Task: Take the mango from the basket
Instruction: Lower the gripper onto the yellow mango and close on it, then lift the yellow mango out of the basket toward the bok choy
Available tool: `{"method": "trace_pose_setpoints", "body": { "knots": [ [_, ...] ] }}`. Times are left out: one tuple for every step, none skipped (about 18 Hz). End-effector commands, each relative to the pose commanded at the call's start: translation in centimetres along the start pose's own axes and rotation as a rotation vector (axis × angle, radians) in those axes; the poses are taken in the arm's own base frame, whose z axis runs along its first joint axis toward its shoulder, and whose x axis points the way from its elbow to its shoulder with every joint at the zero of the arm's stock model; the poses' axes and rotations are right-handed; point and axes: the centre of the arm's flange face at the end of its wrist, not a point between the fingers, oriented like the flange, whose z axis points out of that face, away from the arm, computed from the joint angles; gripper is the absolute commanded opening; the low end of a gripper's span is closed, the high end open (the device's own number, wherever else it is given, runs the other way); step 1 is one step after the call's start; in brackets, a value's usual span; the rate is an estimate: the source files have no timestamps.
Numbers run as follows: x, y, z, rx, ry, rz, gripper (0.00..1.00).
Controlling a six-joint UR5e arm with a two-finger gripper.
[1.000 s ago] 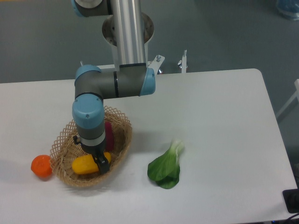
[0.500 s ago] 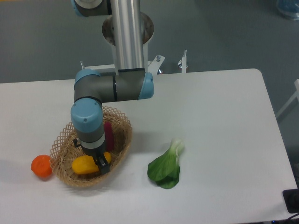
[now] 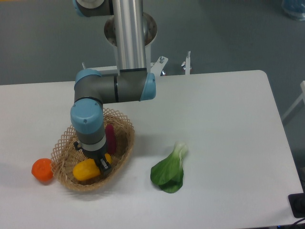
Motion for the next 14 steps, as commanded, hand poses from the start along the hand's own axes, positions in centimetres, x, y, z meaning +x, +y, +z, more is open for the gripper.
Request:
{"method": "trace_pose_setpoints", "body": {
  "knots": [
    [-0.1,0.1,-0.7,0.007,-0.007,-0.004,0.37],
    [-0.2,0.1,-1.6,0.02,-0.014,-0.006,0.37],
    [-0.2,0.1,-2.1,0.031,-0.016,-0.007,0.37],
    [-0.4,0.2,-2.9,0.041,-0.025,-0.01,0.37],
    [-0.8,0.5,-3.6,0.051,-0.032,-0.021,0.37],
    [-1.4,1.1,-4.3,0.062,-0.039,-0.035,0.38],
    [-2.0,1.9,-4.8,0.068,-0.045,-0.051,0.38],
    [-2.7,2.8,-5.4,0.068,-0.056,-0.066,0.4],
    [-3.3,3.6,-6.0,0.07,-0.065,-0.08,0.4],
    [-4.0,4.4,-6.2,0.067,-0.072,-0.096,0.4],
    [-4.7,5.3,-6.3,0.061,-0.078,-0.107,0.4],
    [-5.5,6.5,-6.4,0.054,-0.081,-0.125,0.41],
    [-6.4,7.8,-7.3,0.054,-0.097,-0.15,0.41],
    [-7.0,8.7,-8.0,0.055,-0.109,-0.165,0.4]
  ]
}}
